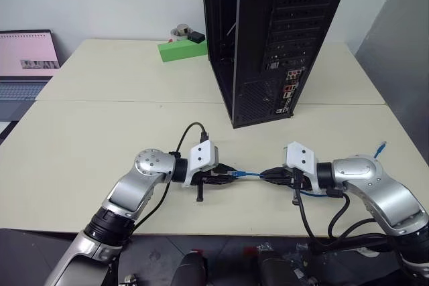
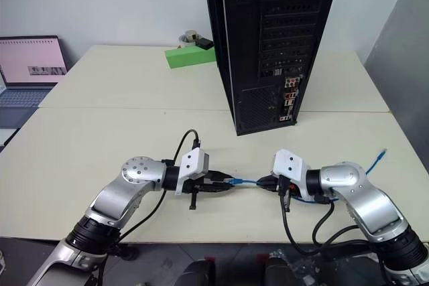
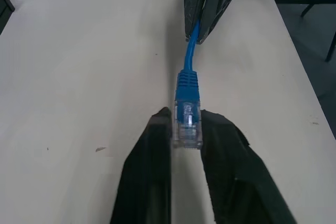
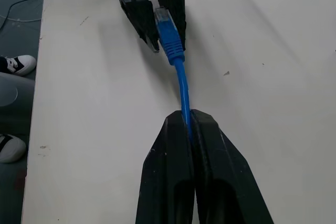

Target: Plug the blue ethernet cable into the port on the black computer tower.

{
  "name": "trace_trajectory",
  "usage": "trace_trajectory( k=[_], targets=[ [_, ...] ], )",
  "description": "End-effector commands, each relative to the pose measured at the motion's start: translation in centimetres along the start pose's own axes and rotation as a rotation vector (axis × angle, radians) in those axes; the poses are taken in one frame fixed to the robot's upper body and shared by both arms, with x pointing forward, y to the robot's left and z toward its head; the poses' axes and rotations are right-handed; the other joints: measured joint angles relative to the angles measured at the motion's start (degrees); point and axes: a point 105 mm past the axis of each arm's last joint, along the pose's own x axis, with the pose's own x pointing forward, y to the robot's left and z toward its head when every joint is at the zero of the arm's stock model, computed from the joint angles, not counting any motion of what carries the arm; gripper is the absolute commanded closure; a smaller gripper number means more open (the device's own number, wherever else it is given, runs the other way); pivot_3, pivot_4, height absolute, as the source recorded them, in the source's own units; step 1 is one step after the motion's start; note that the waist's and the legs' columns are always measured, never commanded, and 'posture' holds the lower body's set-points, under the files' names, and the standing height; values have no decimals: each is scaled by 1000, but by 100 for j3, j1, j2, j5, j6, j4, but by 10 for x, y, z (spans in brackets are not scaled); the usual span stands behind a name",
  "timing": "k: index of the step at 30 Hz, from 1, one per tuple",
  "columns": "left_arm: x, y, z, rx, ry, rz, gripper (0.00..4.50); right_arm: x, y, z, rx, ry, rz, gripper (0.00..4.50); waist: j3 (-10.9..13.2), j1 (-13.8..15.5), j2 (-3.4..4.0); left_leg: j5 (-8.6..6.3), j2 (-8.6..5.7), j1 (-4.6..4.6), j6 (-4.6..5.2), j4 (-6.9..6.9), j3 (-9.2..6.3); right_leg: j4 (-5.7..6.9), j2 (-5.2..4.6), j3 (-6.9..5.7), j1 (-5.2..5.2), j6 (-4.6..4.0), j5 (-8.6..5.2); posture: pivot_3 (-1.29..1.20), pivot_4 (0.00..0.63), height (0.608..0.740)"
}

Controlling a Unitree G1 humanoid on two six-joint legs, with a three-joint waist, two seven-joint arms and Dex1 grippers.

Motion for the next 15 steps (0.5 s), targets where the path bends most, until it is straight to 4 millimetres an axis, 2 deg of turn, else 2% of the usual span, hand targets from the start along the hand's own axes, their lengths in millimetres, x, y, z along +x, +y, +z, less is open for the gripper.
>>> trace_trajectory(
  k=[1, 2, 3, 7, 11, 15],
  targets=[
    [0, -2, 4, 59, -6, -2, 4196, -2, 2, 8, -22, -13, 20, 4500, 0, 0, 0, 0, 0, 0, 0, 0, 0, 0, 0, 0, 0, 0, 0, 0, 150, 740],
    [-1, -1, 3, 65, -4, 1, 4196, -2, 1, 7, -26, -9, 18, 4500, 0, 0, 0, 0, 0, 0, 0, 0, 0, 0, 0, 0, 0, 0, 0, 0, 150, 740],
    [0, -1, 2, 81, 2, 5, 4196, -4, -1, 5, -39, 1, 14, 4013, 0, 0, 0, 0, 0, 0, 0, 0, 0, 0, 0, 0, 0, 0, 0, 0, 150, 740],
    [-1, 1, -3, 180, 6, 51, 4196, -17, -10, 3, -47, 34, 15, 3271, 0, 1, 0, 0, 0, 0, 0, 0, 0, 0, 0, 0, 0, 0, 0, 0, 150, 740],
    [-1, 5, -6, 434, -2, 157, 4196, -35, -17, 10, 59, -14, 1, 2420, 0, 7, 0, 0, -1, 0, 0, 1, 0, -1, -1, 0, 0, -1, 0, 0, 150, 740],
    [-4, 4, 2, 734, -74, 246, 4196, -35, -13, 18, 184, -106, 13, 1478, 0, 9, 0, 0, 0, 0, 0, 1, -2, -1, -3, 0, 2, -2, 1, 0, 150, 740]
  ],
)
